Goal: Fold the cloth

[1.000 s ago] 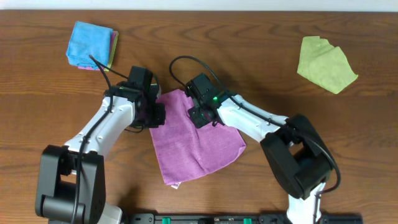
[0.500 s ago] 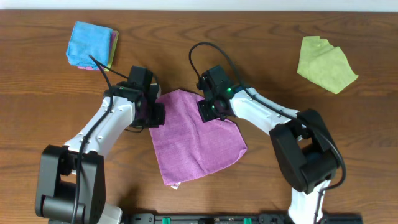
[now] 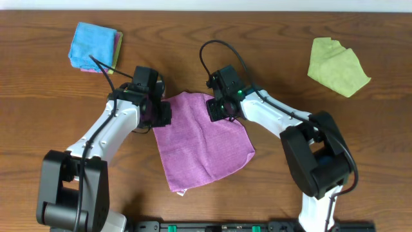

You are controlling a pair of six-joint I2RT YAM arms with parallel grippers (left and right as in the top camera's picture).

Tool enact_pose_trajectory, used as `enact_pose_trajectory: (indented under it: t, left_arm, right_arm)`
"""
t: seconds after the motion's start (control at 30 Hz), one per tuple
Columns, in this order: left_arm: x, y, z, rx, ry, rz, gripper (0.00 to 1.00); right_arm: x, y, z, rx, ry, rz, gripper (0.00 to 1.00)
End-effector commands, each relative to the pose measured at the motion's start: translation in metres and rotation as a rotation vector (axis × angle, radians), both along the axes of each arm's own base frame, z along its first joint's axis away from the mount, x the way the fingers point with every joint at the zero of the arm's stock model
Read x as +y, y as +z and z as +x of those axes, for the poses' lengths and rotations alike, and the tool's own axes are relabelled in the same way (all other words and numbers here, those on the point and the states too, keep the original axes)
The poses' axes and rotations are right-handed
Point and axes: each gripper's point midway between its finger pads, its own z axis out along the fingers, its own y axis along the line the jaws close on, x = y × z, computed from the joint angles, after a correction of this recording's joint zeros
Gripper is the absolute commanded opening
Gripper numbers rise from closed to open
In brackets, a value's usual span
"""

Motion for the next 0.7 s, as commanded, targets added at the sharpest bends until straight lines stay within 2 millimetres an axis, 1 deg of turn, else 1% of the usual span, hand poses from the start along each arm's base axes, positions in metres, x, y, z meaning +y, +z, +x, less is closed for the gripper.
enact_pose_trajectory:
  t: [0.0, 0.07, 0.13, 0.23, 0.37, 0.67]
  left_arm:
    - [0.014, -0.005, 0.004, -0.004, 0.077, 0.066, 0.06]
    - [0.020, -0.009, 0.006, -0.009, 0.099, 0.098, 0.06]
    - [0.020, -0.015, 0.010, -0.014, 0.101, 0.105, 0.06]
    - [0.020, -0.030, 0.016, -0.005, 0.104, 0.109, 0.06]
    - [0.019, -0.049, 0.016, 0.027, 0.103, 0.118, 0.06]
    - [0.020, -0.063, 0.024, 0.017, 0.124, 0.125, 0.06]
  right_arm:
    - [-0.020, -0.023, -0.003, 0.035, -0.054, -0.070, 0.02]
    - [-0.020, -0.023, -0.002, 0.034, -0.055, -0.070, 0.02]
    - [-0.020, -0.023, -0.002, 0.034, -0.057, -0.069, 0.02]
    - [-0.021, -0.023, -0.001, 0.037, -0.067, -0.068, 0.02]
    - [-0.026, -0.023, 0.002, 0.041, -0.089, -0.065, 0.02]
    - [-0.038, -0.024, 0.005, 0.054, -0.124, -0.069, 0.02]
